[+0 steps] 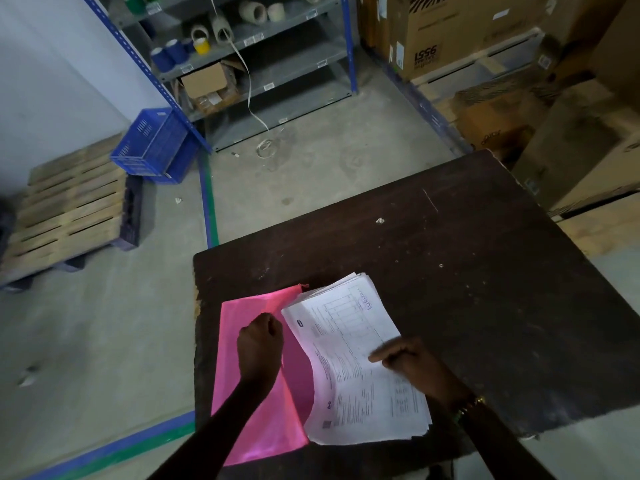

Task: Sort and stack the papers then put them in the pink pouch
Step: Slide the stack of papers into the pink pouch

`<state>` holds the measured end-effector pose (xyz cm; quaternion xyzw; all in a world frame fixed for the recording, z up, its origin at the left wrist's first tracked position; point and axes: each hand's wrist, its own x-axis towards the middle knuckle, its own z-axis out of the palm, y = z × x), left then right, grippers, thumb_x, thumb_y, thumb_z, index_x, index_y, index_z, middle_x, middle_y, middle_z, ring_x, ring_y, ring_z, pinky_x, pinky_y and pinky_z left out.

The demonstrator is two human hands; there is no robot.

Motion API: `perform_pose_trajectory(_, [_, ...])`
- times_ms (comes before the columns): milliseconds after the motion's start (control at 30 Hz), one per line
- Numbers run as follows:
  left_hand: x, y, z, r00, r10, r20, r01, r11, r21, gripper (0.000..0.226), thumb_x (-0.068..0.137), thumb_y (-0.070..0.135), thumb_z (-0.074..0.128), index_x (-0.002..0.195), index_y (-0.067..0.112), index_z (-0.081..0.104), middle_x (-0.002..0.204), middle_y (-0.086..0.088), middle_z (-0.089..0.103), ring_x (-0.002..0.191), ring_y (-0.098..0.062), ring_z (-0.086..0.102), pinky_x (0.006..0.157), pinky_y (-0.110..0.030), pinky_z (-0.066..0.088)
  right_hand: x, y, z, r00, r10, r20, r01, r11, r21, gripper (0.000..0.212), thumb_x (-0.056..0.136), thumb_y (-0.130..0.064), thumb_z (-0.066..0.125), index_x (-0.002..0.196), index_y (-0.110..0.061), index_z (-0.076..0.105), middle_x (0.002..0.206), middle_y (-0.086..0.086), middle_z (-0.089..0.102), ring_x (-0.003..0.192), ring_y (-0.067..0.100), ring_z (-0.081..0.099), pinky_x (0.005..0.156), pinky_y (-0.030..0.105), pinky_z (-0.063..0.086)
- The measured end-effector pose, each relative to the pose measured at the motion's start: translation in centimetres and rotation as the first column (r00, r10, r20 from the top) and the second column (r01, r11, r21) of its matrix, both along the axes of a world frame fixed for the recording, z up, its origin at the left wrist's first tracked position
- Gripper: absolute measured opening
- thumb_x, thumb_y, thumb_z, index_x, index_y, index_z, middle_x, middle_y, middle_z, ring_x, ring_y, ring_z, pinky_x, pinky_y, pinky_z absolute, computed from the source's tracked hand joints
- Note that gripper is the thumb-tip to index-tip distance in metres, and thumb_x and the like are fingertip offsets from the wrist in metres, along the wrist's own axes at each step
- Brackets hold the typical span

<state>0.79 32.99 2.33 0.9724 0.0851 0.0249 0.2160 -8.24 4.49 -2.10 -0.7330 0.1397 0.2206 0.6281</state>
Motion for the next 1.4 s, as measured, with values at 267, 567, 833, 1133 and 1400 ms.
perform_pose_trajectory(267, [0.3,-0.9,1.0,0.997,-0.063,-0.050,0.064,0.998,0.024,0.036,0.099,0.009,0.059,0.065,0.021,0.058,0.054,0.013,0.052,0.044,-0.002,0.052,0.047,-0.004,0.030,1.6,1.1,1.6,0.994,0.007,-0.114,0.001,0.997,0.072,0.032,0.100,-0.002,0.062,0.100,-0.025,0.085,0.119,-0.019,0.072,0.115,0.007,0.064,0.085,0.015,0.049])
perform_pose_trajectory(567, [-1.9,0.0,0.1,0.929,-0.171,-0.329,0.226,0.965,0.136,0.009,0.096,0.018,0.065,0.088,0.023,0.065,0.076,0.013,0.063,0.063,-0.001,0.060,0.061,-0.011,0.047,1.7,3.8,0.0,0.926,-0.214,-0.312,0.333,0.851,0.406,0.031,0.095,0.012,0.059,0.104,-0.006,0.083,0.128,0.002,0.072,0.121,0.027,0.064,0.098,0.040,0.058])
perform_pose_trajectory(833, [-3.4,1.8,-0.3,0.838,-0.259,-0.480,0.339,0.937,0.087,0.017,0.098,0.015,0.063,0.086,0.026,0.060,0.090,0.008,0.072,0.063,-0.002,0.067,0.065,-0.014,0.056,1.2,4.5,-1.5,0.955,-0.247,-0.166,0.293,0.879,0.377,0.033,0.099,0.012,0.056,0.106,-0.006,0.083,0.121,-0.011,0.076,0.121,0.015,0.067,0.096,0.029,0.059])
perform_pose_trajectory(1133, [-4.0,3.4,-0.4,0.870,-0.335,-0.362,0.397,0.911,0.109,0.020,0.089,0.012,0.075,0.109,0.009,0.071,0.101,-0.002,0.077,0.083,-0.015,0.076,0.081,-0.024,0.061,1.0,5.7,-1.6,0.959,-0.281,0.030,0.262,0.924,0.277,0.052,0.099,0.011,0.060,0.091,-0.033,0.086,0.117,-0.017,0.078,0.115,0.002,0.070,0.100,0.023,0.058])
perform_pose_trajectory(1400, [-5.1,-0.4,0.2,0.926,-0.240,-0.291,0.246,0.969,-0.015,0.010,0.097,0.012,0.065,0.102,0.019,0.069,0.093,0.008,0.070,0.079,-0.002,0.066,0.075,-0.010,0.054,-0.7,9.0,-0.8,0.980,-0.181,0.083,0.167,0.975,0.146,0.035,0.101,-0.002,0.065,0.111,-0.030,0.082,0.126,-0.038,0.066,0.120,-0.017,0.059,0.105,0.018,0.053])
